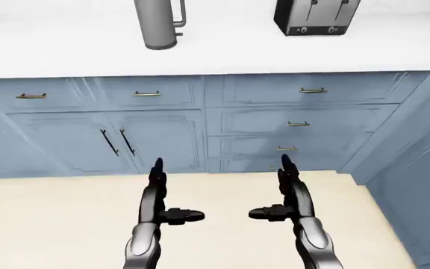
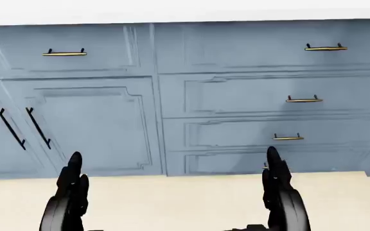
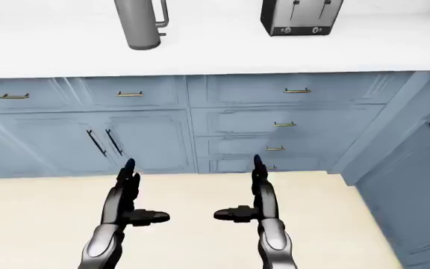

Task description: Press the button to open the lid of the electric kettle.

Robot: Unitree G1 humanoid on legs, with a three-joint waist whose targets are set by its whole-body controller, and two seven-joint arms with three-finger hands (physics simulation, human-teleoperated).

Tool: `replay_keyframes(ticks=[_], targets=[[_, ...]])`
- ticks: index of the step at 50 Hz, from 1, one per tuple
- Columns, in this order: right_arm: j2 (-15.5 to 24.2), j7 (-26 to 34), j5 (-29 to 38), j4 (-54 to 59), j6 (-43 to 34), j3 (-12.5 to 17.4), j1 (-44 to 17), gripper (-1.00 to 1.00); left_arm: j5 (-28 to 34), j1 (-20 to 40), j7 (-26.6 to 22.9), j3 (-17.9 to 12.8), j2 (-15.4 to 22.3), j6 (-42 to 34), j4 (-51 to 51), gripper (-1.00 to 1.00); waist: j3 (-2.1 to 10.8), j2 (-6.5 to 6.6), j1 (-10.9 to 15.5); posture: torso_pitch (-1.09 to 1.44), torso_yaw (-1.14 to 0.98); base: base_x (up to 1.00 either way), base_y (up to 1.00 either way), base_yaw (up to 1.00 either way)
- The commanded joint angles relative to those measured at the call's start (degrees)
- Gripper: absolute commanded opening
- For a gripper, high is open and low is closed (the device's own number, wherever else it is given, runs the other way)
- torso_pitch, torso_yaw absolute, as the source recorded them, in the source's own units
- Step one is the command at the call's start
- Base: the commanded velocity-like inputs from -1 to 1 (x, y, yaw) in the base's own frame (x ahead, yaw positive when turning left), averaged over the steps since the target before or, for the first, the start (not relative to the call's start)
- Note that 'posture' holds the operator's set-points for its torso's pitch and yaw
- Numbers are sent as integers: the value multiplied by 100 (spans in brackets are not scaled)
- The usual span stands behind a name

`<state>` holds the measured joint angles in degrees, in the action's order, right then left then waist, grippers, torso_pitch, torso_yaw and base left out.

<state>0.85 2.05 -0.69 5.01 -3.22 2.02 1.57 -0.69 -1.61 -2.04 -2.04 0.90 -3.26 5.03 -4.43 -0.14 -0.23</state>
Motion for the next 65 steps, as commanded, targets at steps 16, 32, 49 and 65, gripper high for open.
replay_keyframes(ticks=[16,32,49,65], targets=[[226,83,-412,-2471,-1709,367,-741,100,-305,460,-13,-393,209,-1105,-2083,100,496,-25,53,0,0,0,0,0],[1299,-282,-1424,-2545,-2928,1377,-2298,100,-791,1543,208,-1285,968,-2543,-3187,100,488,-15,56,0,0,0,0,0],[1969,-497,-1953,-2597,-3556,1676,-3071,100,-1104,1834,210,-1797,1504,-2959,-3391,100,384,-15,56,0,0,0,0,0],[2625,-629,-2369,-2277,-3687,1960,-3513,100,-1472,2091,312,-2508,2218,-3417,-3616,100,336,11,57,0,0,0,0,0]])
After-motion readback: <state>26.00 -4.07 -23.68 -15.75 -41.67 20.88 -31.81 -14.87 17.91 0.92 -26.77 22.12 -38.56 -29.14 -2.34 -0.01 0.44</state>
